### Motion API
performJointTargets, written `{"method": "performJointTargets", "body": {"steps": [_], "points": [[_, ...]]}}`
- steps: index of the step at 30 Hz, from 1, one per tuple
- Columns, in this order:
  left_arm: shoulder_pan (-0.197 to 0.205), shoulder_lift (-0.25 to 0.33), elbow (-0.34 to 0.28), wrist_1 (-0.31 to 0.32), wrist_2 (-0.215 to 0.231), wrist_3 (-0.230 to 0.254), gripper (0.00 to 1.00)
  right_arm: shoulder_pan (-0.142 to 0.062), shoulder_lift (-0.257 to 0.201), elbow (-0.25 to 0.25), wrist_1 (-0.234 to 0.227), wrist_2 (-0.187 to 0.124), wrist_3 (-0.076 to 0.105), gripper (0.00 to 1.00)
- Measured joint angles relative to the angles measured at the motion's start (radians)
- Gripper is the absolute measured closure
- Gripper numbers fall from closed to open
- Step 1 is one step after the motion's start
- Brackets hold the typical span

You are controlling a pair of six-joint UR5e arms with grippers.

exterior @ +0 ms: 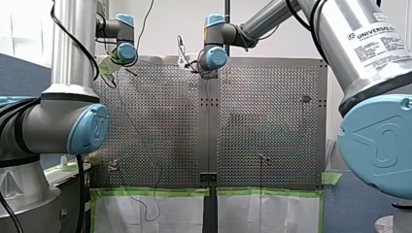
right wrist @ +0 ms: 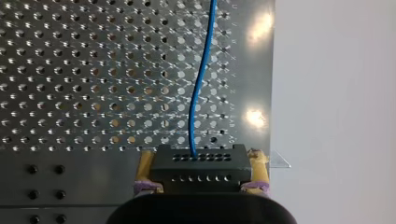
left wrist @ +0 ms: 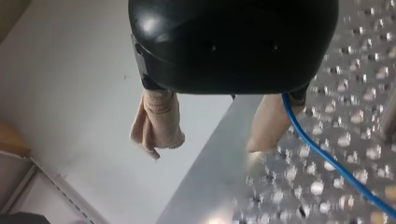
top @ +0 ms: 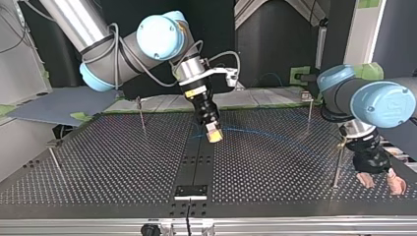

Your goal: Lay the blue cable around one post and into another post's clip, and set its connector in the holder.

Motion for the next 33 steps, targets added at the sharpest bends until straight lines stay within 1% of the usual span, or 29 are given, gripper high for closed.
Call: {"method": "performJointTargets", "body": {"steps": [4, 8, 12, 18, 21, 24, 29, 33], "points": [[0.039, -0.002, 0.003, -0.002, 0.039, -0.019, 0.0, 0.0, 0.003, 0.0, 0.001, 0.002, -0.001, 1.0], [0.072, -0.002, 0.008, -0.005, 0.073, -0.024, 0.0, 0.001, 0.003, 0.0, 0.011, 0.003, -0.002, 1.0], [0.104, -0.003, 0.001, -0.01, 0.104, -0.016, 0.0, 0.001, 0.004, 0.0, 0.02, 0.004, -0.002, 1.0], [0.154, -0.003, -0.039, 0.003, 0.154, 0.006, 0.0, -0.003, 0.007, 0.0, 0.019, 0.01, -0.002, 1.0], [0.178, -0.003, -0.063, 0.024, 0.178, 0.005, 0.0, -0.006, 0.009, 0.0, 0.019, 0.024, -0.002, 1.0], [0.203, -0.003, -0.087, 0.047, 0.203, -0.01, 0.0, -0.011, 0.011, 0.0, 0.02, 0.042, -0.002, 1.0], [0.25, -0.012, -0.133, 0.093, 0.25, -0.03, 0.0, -0.025, 0.013, 0.003, 0.025, 0.075, -0.002, 1.0], [0.284, -0.016, -0.153, 0.128, 0.284, -0.034, 0.0, -0.04, 0.014, 0.017, 0.026, 0.105, -0.002, 1.0]]}}
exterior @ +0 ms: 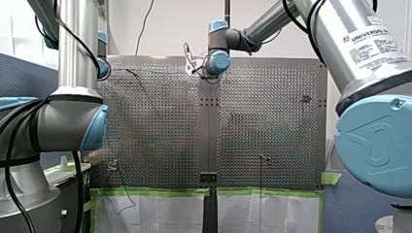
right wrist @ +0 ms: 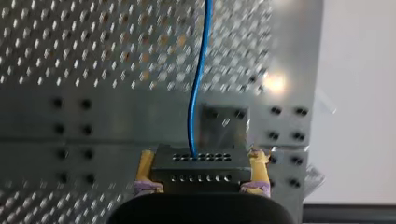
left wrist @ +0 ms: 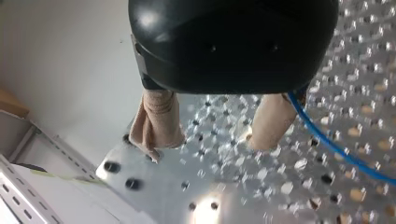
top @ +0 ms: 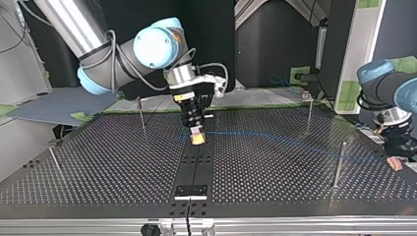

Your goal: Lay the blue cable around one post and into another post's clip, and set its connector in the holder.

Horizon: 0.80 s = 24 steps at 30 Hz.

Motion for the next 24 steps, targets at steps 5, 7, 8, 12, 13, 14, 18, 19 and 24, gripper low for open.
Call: {"method": "performJointTargets", "body": {"steps": [5, 7, 8, 12, 13, 14, 18, 19, 24], "points": [[0.043, 0.0, -0.016, 0.043, 0.043, -0.017, 0.0, -0.017, 0.001, 0.026, -0.006, 0.039, 0.0, 1.0], [0.061, -0.001, -0.019, 0.061, 0.061, -0.021, 0.0, -0.024, 0.002, 0.036, -0.006, 0.047, 0.0, 1.0], [0.069, -0.001, -0.022, 0.069, 0.069, -0.025, 0.0, -0.027, 0.002, 0.041, -0.005, 0.049, 0.0, 1.0], [0.088, -0.001, -0.029, 0.11, 0.11, -0.057, 0.0, -0.043, 0.002, 0.064, -0.002, 0.065, 0.003, 1.0], [0.087, -0.001, -0.03, 0.12, 0.12, -0.067, 0.0, -0.048, 0.002, 0.073, 0.0, 0.072, 0.004, 1.0], [0.086, -0.001, -0.03, 0.13, 0.13, -0.076, 0.0, -0.052, 0.002, 0.079, 0.001, 0.078, 0.004, 1.0], [0.068, -0.001, -0.031, 0.171, 0.171, -0.103, 0.0, -0.069, 0.002, 0.11, 0.002, 0.111, 0.009, 1.0], [0.059, -0.001, -0.031, 0.183, 0.183, -0.109, 0.0, -0.075, 0.002, 0.118, 0.002, 0.122, 0.011, 1.0], [0.019, -0.001, -0.031, 0.227, 0.229, -0.127, 0.0, -0.095, 0.002, 0.148, 0.003, 0.166, 0.023, 1.0]]}}
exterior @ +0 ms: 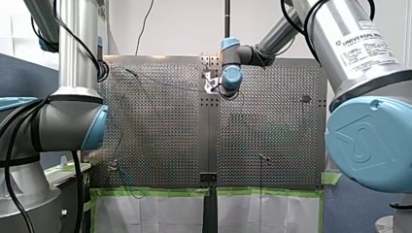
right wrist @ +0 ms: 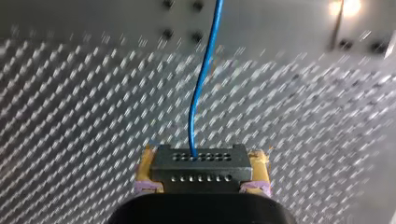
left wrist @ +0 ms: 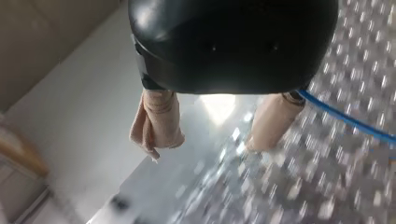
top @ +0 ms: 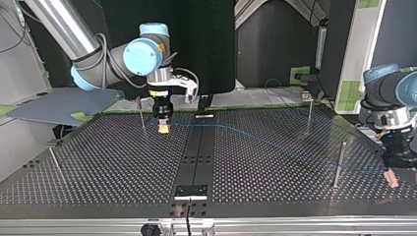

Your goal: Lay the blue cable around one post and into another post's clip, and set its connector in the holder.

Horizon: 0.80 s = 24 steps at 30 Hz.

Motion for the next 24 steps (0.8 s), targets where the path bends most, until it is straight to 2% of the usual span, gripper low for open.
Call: {"method": "performJointTargets", "body": {"steps": [5, 9, 12, 17, 24], "points": [[-0.016, 0.0, -0.004, -0.005, 0.043, 0.006, 0.0, -0.026, 0.0, 0.039, -0.017, 0.045, 0.019, 1.0], [-0.014, 0.0, -0.017, -0.029, 0.077, 0.022, 0.0, -0.045, -0.001, 0.074, -0.049, 0.081, 0.029, 1.0], [-0.01, 0.0, -0.027, -0.045, 0.102, 0.034, 0.0, -0.054, -0.001, 0.102, -0.076, 0.109, 0.044, 1.0], [-0.012, -0.001, -0.034, -0.078, 0.145, 0.065, 0.0, -0.061, -0.003, 0.149, -0.123, 0.156, 0.084, 1.0], [-0.022, 0.0, -0.039, -0.088, 0.201, 0.074, 0.0, -0.067, -0.003, 0.211, -0.185, 0.218, 0.141, 1.0]]}}
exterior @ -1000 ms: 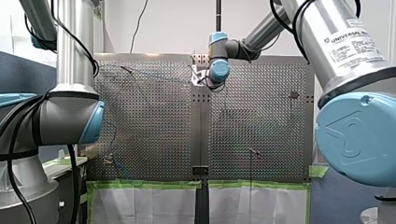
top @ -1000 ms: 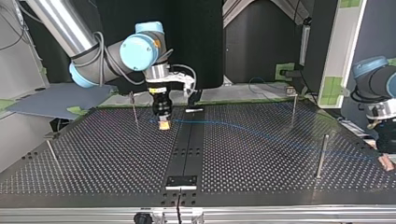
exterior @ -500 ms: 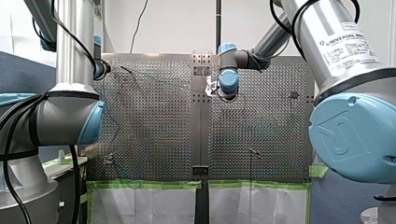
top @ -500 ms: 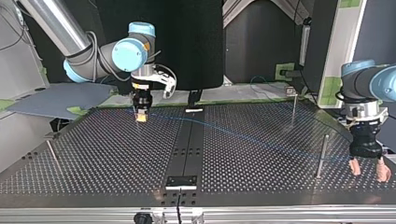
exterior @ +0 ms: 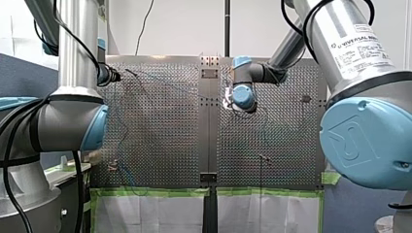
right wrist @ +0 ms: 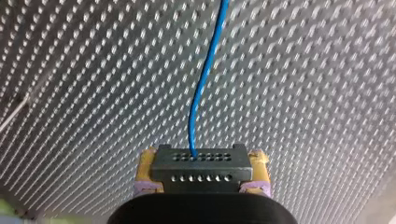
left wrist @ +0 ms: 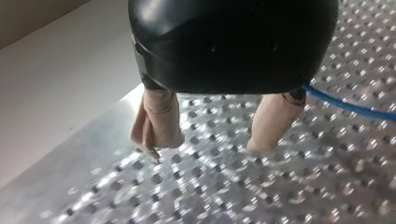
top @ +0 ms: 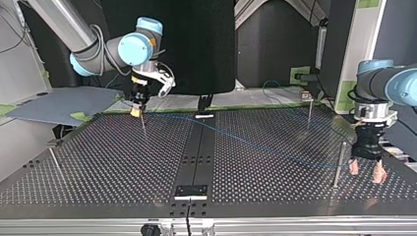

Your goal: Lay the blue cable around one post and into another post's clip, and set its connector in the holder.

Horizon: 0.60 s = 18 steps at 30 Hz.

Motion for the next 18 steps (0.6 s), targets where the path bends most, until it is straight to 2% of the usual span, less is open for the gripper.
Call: {"method": "performJointTargets", "body": {"steps": [3, 6, 10, 13, 18], "points": [[-0.003, 0.0, -0.001, -0.001, 0.011, 0.0, 0.0, -0.008, 0.0, 0.029, -0.029, 0.029, 0.01, 1.0], [-0.003, 0.0, -0.001, -0.001, 0.013, -0.001, 0.0, -0.02, 0.001, 0.059, -0.059, 0.059, 0.009, 1.0], [-0.005, 0.0, -0.001, -0.001, 0.007, -0.004, 0.0, -0.047, 0.001, 0.099, -0.099, 0.098, 0.01, 1.0], [-0.008, 0.0, -0.001, -0.001, 0.004, -0.007, 0.0, -0.069, 0.002, 0.124, -0.124, 0.1, 0.017, 1.0], [-0.013, 0.0, -0.001, -0.009, -0.003, -0.01, 0.0, -0.105, 0.003, 0.16, -0.161, 0.073, 0.029, 1.0]]}}
